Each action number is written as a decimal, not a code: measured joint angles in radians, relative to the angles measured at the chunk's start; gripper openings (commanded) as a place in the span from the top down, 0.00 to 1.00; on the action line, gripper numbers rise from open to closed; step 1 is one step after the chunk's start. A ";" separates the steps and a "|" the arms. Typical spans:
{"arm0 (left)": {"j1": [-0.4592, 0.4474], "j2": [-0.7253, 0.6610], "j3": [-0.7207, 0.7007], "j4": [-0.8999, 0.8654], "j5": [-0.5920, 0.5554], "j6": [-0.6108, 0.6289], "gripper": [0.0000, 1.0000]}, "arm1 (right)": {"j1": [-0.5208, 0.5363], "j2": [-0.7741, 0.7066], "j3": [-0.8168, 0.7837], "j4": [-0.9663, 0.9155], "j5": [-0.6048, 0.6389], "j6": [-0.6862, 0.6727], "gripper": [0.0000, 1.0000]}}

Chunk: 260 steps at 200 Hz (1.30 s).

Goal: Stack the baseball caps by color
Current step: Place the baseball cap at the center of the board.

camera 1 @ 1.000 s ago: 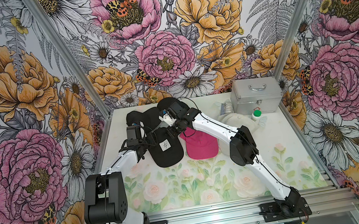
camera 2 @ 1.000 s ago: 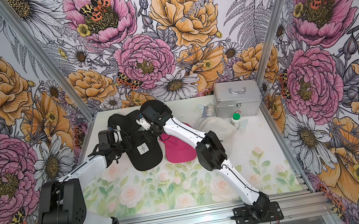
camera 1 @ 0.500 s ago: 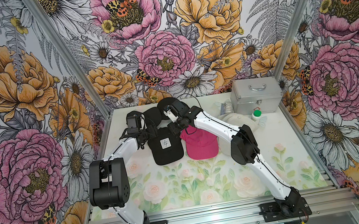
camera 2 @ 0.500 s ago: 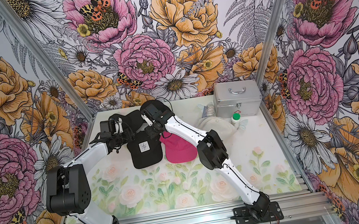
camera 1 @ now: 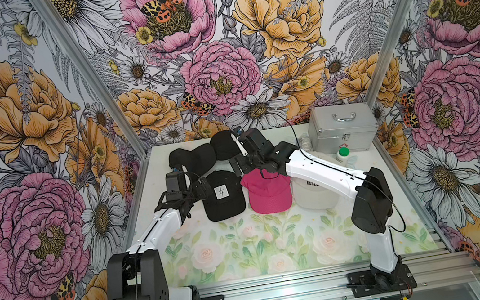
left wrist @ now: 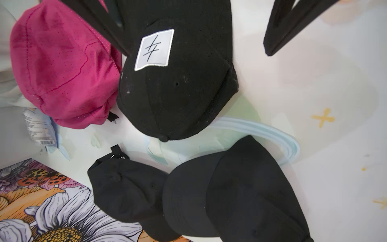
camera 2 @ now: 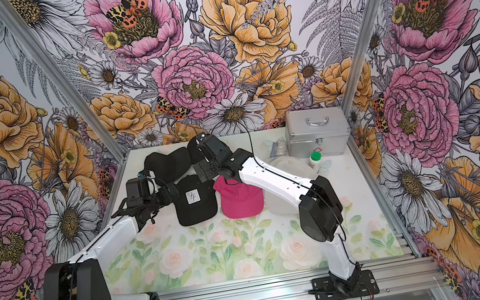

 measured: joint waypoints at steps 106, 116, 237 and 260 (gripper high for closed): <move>-0.163 0.124 0.044 0.006 -0.026 -0.007 0.01 | -0.106 -0.467 -0.730 0.478 0.234 0.213 0.01; -0.214 0.122 0.058 -0.014 -0.085 -0.008 0.01 | -0.122 -0.498 -0.766 0.506 0.242 0.242 0.01; -0.493 0.240 0.128 -0.224 -0.448 -0.160 0.01 | -0.168 -0.605 -0.855 0.600 0.266 0.308 0.01; -0.483 0.236 0.103 -0.225 -0.450 -0.160 0.01 | -0.168 -0.609 -0.869 0.600 0.287 0.307 0.01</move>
